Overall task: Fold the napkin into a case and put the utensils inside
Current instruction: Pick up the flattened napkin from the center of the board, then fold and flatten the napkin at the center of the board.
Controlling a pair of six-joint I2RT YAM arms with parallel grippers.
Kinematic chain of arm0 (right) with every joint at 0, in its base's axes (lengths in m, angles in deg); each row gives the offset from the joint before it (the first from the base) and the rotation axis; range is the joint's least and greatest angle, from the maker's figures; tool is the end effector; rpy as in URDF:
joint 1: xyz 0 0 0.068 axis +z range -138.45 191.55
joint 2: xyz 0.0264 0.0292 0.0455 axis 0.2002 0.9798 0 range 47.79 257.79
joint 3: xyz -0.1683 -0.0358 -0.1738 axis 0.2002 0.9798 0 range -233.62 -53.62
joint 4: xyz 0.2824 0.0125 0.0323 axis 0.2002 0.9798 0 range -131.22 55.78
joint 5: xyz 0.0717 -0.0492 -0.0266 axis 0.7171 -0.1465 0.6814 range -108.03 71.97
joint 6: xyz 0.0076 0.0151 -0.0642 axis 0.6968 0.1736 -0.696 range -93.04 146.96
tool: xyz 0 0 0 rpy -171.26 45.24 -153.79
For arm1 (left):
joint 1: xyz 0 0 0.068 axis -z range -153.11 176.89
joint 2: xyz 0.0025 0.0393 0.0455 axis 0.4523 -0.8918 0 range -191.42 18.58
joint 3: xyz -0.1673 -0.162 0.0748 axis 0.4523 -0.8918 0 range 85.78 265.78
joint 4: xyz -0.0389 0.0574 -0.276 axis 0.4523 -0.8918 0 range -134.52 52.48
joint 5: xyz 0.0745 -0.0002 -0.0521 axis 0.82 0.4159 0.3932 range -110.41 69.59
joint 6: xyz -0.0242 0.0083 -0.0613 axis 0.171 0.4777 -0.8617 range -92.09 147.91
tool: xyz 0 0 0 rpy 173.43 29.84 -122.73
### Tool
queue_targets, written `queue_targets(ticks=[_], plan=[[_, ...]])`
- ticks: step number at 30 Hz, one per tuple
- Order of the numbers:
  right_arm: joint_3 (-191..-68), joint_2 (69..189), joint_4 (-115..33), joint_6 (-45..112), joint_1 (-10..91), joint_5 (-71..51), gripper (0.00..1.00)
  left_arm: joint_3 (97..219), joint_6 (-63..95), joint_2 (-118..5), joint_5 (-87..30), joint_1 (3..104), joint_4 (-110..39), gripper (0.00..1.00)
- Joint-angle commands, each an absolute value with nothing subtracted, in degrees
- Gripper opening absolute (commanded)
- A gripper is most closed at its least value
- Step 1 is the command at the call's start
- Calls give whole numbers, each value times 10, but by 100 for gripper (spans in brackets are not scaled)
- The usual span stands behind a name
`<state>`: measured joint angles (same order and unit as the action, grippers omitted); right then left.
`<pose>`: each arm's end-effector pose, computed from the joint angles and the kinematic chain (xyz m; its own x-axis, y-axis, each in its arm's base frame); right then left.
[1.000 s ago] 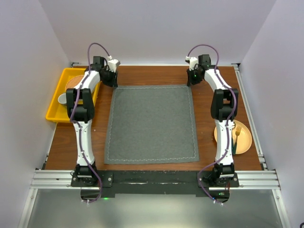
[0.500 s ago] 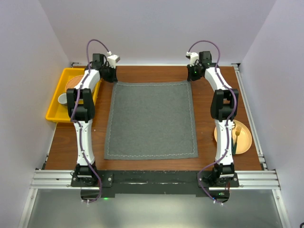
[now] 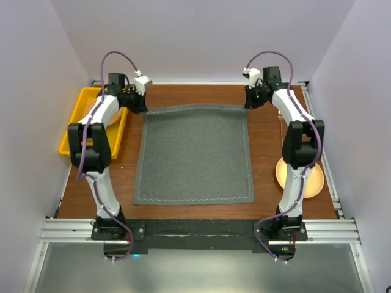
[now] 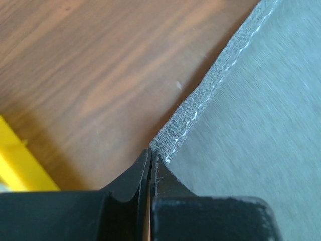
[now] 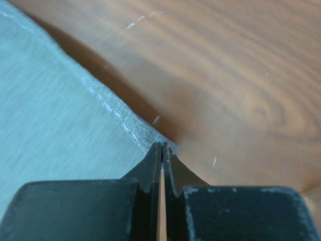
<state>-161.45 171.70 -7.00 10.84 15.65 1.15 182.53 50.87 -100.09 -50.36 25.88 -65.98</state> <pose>0.5030 0.0535 0.1961 -0.6603 -0.3103 -0.6839 -0.4792 0.8753 0.0655 0.4818 -0.0178 0.1823 -0.5910 0.3276 -0.7372 0.5795 0.8082 -0.1054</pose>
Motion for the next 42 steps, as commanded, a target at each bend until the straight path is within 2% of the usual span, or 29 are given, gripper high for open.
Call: queue_targets(ticks=[1,8,12,15,23,31,35,42], plan=[[-1515,1584,-63,61,158,42,0,1720,621,-876,-540,251,-690,0],[-1334,1471,-25,22,195,26,0,1539,749,-747,-547,254,-755,0],[-1270,1477,-34,47,231,4,0,1461,729,-732,-543,258,-748,0],[-1267,1512,-49,60,244,-11,0,1435,704,-746,-535,259,-732,0],[-1370,1628,-47,65,244,-58,0,1454,627,-829,-495,259,-679,0],[-1519,1714,1,48,227,-65,0,1584,581,-919,-477,258,-687,0],[-1529,1678,29,24,226,-45,0,1624,599,-908,-495,258,-715,0],[-1444,1559,48,14,225,-24,0,1584,664,-804,-520,258,-784,0]])
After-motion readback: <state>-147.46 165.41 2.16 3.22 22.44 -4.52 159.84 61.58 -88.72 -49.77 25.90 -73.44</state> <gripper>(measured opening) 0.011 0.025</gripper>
